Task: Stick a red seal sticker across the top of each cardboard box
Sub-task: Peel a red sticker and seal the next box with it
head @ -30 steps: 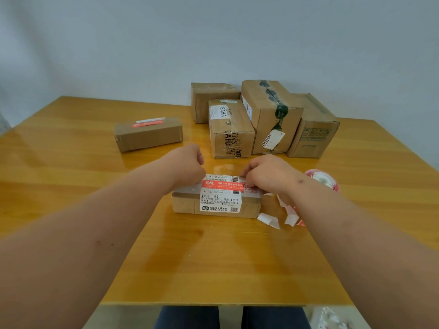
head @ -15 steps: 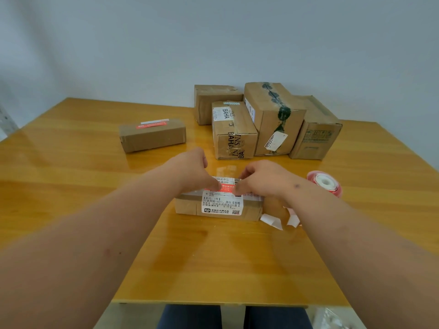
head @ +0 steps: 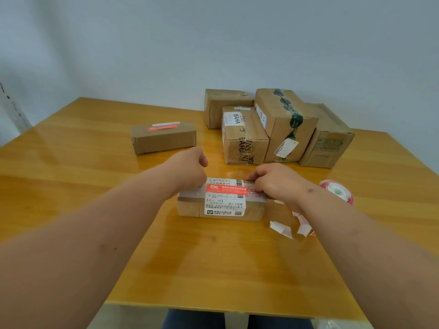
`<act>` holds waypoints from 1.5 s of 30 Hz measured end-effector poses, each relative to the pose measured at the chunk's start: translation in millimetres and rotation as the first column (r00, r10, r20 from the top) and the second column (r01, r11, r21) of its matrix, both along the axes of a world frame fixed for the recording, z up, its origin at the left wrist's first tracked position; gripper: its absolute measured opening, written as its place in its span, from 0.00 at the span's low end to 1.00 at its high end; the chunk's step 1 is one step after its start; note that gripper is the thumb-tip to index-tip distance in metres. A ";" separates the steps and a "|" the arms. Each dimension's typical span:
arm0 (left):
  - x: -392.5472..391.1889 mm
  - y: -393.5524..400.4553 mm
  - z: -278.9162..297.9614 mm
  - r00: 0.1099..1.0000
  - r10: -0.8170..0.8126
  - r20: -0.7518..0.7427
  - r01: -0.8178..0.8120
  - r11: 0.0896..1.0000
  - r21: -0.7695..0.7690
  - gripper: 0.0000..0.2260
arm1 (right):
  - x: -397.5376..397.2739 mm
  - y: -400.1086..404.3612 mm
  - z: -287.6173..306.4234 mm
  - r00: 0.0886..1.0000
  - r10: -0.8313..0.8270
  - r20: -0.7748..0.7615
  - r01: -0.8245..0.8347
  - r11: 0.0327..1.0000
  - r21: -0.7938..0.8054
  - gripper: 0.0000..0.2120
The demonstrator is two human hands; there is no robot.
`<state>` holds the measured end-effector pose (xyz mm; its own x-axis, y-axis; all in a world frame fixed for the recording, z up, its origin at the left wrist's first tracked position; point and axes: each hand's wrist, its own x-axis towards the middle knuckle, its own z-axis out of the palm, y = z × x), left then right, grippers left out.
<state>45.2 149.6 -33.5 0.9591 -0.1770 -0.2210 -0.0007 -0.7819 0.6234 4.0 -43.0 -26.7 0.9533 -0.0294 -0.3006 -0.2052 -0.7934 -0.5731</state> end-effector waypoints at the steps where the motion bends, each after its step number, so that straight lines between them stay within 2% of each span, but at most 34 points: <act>1: -0.7 5.2 2.0 1.000 -0.014 -0.020 0.014 1.000 -0.003 0.16 | -0.4 -0.2 -0.6 0.999 0.029 -0.025 -0.027 0.998 0.062 0.14; 3: -3.6 15.4 7.4 0.992 -0.087 -0.090 0.093 0.993 0.067 0.24 | -1.5 4.1 -0.7 0.985 0.138 -0.102 -0.128 0.987 0.096 0.25; 5: -5.4 22.9 12.1 0.973 -0.181 -0.145 0.216 0.934 0.285 0.37 | 1.4 15.4 -2.6 0.956 0.251 -0.149 -0.259 0.965 -0.032 0.38; 6: -5.6 25.6 13.4 0.966 -0.213 -0.148 0.255 0.887 0.386 0.40 | 4.5 23.4 -3.5 0.947 0.293 -0.130 -0.308 0.945 -0.110 0.40; 8: -2.6 32.8 14.4 0.965 -0.233 -0.116 0.260 0.835 0.486 0.38 | 13.2 39.9 -3.9 0.935 0.349 -0.061 -0.354 0.912 -0.208 0.40; 13: 22.2 65.3 14.7 0.987 -0.158 0.032 0.114 0.829 0.548 0.35 | 43.4 76.4 -4.5 0.910 0.390 0.141 -0.357 0.909 -0.216 0.41; 15: 34.2 72.1 13.6 0.990 -0.097 0.106 0.021 0.825 0.564 0.30 | 56.5 84.7 -4.4 0.902 0.383 0.201 -0.326 0.907 -0.265 0.41; 18: 49.4 75.0 6.3 0.974 -0.027 0.224 -0.104 0.826 0.554 0.24 | 71.4 82.3 -2.8 0.891 0.357 0.280 -0.215 0.876 -0.432 0.34; 21: 58.1 67.1 -3.7 0.940 -0.039 0.340 -0.142 0.860 0.490 0.27 | 80.0 64.2 -1.6 0.859 0.253 0.444 0.019 0.852 -0.523 0.26; 24: 56.5 46.4 -8.7 0.903 -0.063 0.425 -0.147 0.884 0.445 0.31 | 87.2 39.7 -8.4 0.896 0.155 0.416 0.125 0.812 -0.571 0.28; 27: 52.7 23.7 -13.3 0.877 -0.095 0.471 -0.089 0.931 0.354 0.27 | 86.9 26.1 -17.8 0.934 0.129 0.334 0.099 0.803 -0.588 0.32; 31: 47.0 -0.6 -14.8 0.886 -0.115 0.450 0.029 0.981 0.194 0.25 | 69.8 25.9 -14.1 0.912 0.108 0.395 0.126 0.844 -0.521 0.27; 37: 29.9 -17.9 2.4 0.882 -0.068 0.466 0.045 0.997 0.059 0.20 | 35.7 13.8 1.8 0.930 0.118 0.347 0.038 0.910 -0.412 0.30; 42: 7.3 -24.2 13.6 0.884 -0.108 0.454 0.065 0.992 0.109 0.21 | 5.4 -0.4 14.8 0.947 0.181 0.266 -0.067 0.919 -0.389 0.24; 45: -8.3 -28.2 16.6 0.906 -0.221 0.360 0.124 0.953 0.275 0.23 | -14.2 -4.7 19.0 0.937 0.266 0.225 -0.163 0.905 -0.393 0.20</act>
<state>36.9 121.4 -16.9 0.9366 -0.3360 0.0992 -0.3492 -0.8729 0.3408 -10.2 -47.8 -7.7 0.9910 0.1276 -0.0416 0.1137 -0.9628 -0.2452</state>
